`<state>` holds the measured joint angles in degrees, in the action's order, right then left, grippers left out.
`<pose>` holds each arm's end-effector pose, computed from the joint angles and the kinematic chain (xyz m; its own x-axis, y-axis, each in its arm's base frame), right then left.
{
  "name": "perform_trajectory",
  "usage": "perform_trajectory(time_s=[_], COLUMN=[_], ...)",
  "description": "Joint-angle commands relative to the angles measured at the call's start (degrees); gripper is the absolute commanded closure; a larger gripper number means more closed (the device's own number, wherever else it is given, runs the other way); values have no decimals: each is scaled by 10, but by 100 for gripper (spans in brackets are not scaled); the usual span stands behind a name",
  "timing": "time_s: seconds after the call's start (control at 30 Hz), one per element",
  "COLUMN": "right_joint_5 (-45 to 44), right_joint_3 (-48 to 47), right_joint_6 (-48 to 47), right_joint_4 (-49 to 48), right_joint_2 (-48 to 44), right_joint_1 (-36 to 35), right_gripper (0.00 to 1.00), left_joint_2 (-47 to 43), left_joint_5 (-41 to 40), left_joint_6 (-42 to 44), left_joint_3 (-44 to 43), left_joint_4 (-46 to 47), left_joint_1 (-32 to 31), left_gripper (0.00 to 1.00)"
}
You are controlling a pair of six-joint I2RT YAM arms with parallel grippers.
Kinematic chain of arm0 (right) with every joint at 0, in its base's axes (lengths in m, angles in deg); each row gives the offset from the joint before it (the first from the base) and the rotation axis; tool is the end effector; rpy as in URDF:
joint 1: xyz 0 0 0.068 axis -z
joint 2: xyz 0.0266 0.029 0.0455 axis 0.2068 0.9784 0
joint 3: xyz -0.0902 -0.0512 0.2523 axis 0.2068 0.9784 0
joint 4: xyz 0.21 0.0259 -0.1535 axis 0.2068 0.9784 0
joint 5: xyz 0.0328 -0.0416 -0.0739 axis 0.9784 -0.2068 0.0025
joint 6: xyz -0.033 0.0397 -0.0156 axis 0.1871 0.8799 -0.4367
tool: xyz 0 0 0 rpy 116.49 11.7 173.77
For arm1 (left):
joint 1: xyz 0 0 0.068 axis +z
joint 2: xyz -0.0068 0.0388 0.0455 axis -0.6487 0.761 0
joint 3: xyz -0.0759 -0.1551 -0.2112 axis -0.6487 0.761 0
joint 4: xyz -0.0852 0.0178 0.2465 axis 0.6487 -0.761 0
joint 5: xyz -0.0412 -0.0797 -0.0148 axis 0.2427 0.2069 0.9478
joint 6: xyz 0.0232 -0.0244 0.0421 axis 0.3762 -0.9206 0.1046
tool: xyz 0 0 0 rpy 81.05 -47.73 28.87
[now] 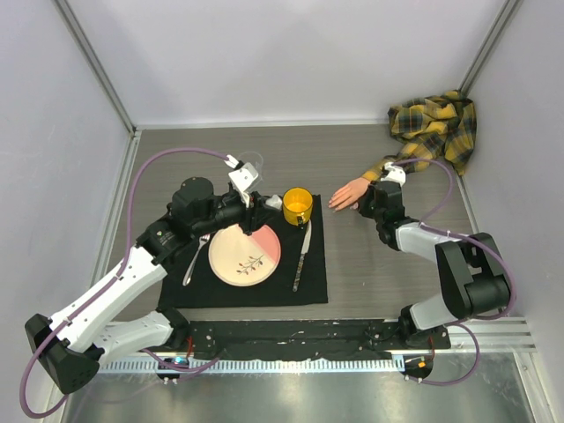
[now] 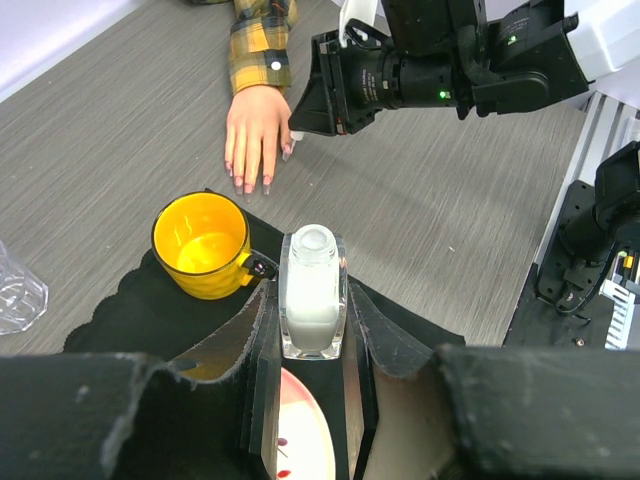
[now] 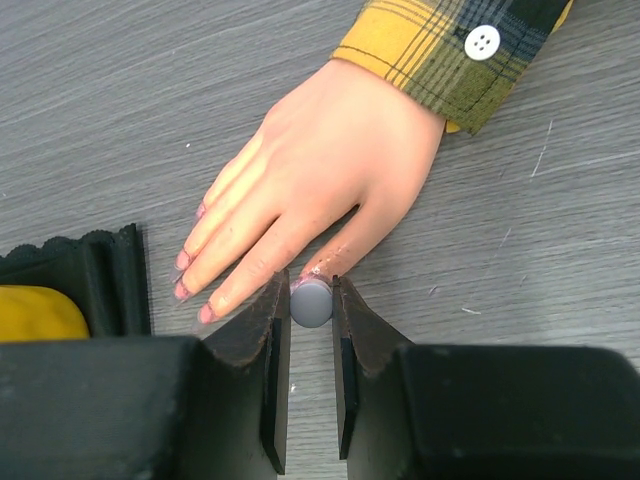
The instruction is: Paint the nails
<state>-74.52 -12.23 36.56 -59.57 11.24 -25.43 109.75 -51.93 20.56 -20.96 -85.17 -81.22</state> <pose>0.2843 0.0616 0.1727 -0.4664 0.2945 -0.8341 0.1214 0.9554 0.2694 0.1630 -0.1558 0.3690 -0.2200 0.1085 -0.9694 0.8449 0.5179 -0.1338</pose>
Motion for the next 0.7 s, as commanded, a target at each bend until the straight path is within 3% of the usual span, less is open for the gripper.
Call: perform_trajectory(time_s=[0.0, 0.23, 0.67], right_joint_5=[8, 28, 49], right_joint_3=[-16, -23, 17], right_joint_6=[-3, 1, 42], right_joint_4=[-35, -53, -80], right_joint_2=[11, 33, -19], right_joint_1=[2, 1, 1], right_gripper=[99, 99, 99], left_joint_2=[-4, -5, -6], left_joint_5=[9, 6, 8], left_joint_6=[11, 12, 12], left_joint_3=[-4, -3, -3], left_joint_4=[38, 38, 38], left_joint_1=[-1, -1, -1], left_gripper=[100, 100, 100])
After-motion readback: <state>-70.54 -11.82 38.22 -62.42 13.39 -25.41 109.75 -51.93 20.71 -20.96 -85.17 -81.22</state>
